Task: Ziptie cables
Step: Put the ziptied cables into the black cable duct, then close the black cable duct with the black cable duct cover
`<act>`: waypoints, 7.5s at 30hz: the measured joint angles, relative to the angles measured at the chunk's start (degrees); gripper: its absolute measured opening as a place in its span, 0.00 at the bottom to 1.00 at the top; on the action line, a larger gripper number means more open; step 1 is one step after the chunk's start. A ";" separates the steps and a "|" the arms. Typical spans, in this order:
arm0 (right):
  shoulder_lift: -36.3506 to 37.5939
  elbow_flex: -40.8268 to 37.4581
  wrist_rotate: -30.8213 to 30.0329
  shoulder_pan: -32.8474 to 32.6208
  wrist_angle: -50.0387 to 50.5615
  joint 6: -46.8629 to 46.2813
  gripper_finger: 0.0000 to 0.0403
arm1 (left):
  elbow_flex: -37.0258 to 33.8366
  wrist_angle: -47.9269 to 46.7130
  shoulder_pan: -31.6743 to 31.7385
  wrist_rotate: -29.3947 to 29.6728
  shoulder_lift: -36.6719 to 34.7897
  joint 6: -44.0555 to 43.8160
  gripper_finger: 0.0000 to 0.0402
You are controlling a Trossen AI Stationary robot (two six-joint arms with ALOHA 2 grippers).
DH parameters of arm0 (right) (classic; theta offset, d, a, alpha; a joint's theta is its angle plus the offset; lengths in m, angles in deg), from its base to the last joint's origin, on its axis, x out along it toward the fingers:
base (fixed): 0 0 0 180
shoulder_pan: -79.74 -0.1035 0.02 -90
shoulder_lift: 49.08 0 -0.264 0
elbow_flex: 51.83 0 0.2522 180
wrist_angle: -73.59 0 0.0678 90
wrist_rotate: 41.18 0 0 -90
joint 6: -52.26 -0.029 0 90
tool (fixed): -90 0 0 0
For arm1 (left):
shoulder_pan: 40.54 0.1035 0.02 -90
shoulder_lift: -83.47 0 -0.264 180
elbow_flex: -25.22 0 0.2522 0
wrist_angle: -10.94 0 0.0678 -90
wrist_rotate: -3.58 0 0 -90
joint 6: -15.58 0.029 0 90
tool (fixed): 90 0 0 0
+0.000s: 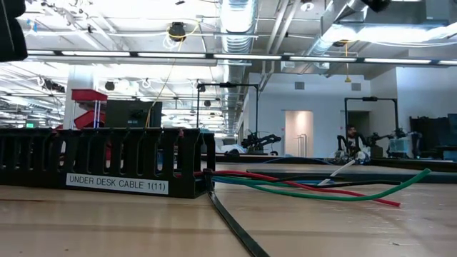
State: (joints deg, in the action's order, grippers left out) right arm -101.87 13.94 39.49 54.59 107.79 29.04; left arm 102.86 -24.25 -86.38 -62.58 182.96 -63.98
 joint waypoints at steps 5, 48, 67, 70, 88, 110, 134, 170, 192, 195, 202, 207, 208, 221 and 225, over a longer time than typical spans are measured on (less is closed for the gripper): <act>4.18 0.20 -8.18 -2.84 -3.51 -0.31 0.29 | -0.01 7.70 1.09 1.41 3.43 5.86 0.00; -11.41 -18.71 -27.91 -7.82 -19.68 -14.02 0.52 | -9.25 19.29 9.45 -7.07 4.65 19.75 0.00; 46.32 -24.88 -30.37 10.64 -7.55 22.05 0.38 | -9.23 18.98 8.41 -5.12 4.65 20.03 0.00; 47.73 -21.23 -27.76 13.15 5.33 16.51 0.36 | -9.25 18.92 8.40 -4.13 4.65 21.21 0.00; 36.01 -32.65 -16.67 13.04 -16.95 23.05 0.30 | -9.25 9.78 8.41 13.12 4.65 18.33 0.00; 31.43 -38.43 -5.38 23.63 -18.72 7.71 0.26 | -9.29 6.64 8.41 17.88 4.65 18.30 0.00; 27.09 -38.36 2.46 22.92 -25.90 5.62 0.76 | -13.53 7.16 8.41 20.12 4.72 7.72 0.00; -48.59 -24.27 11.79 16.30 -63.31 18.74 0.77 | -3.52 5.26 4.27 21.07 4.59 12.35 0.00; -63.24 -28.06 -5.68 10.72 -80.25 10.08 0.62 | -4.09 4.89 4.13 21.45 4.68 11.57 0.00; -63.24 -28.11 -6.04 10.69 -80.39 9.25 0.55 | -4.09 4.56 4.11 21.45 4.68 11.58 0.00; -63.14 -28.13 -6.15 10.50 -80.56 8.72 0.54 | -3.53 4.28 4.11 21.27 4.68 12.69 0.00; -61.99 -28.13 -6.26 10.64 -80.22 6.49 0.52 | -0.69 4.22 5.15 23.80 3.11 23.75 0.00; -61.57 -28.20 -6.67 10.73 -79.95 6.20 0.47 | -0.18 4.32 5.71 24.51 2.55 27.82 0.00; -58.93 -28.33 -5.69 12.27 -77.12 6.49 0.25 | -0.72 1.78 16.40 8.78 1.31 44.02 0.00; -58.66 -28.30 0.78 11.97 -77.22 3.45 0.34 | -0.72 1.79 16.38 7.81 1.29 43.11 0.00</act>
State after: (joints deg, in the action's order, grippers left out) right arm -160.53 -14.37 40.27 66.56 30.57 32.49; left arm 102.14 -22.46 -70.00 -54.77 184.25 -20.87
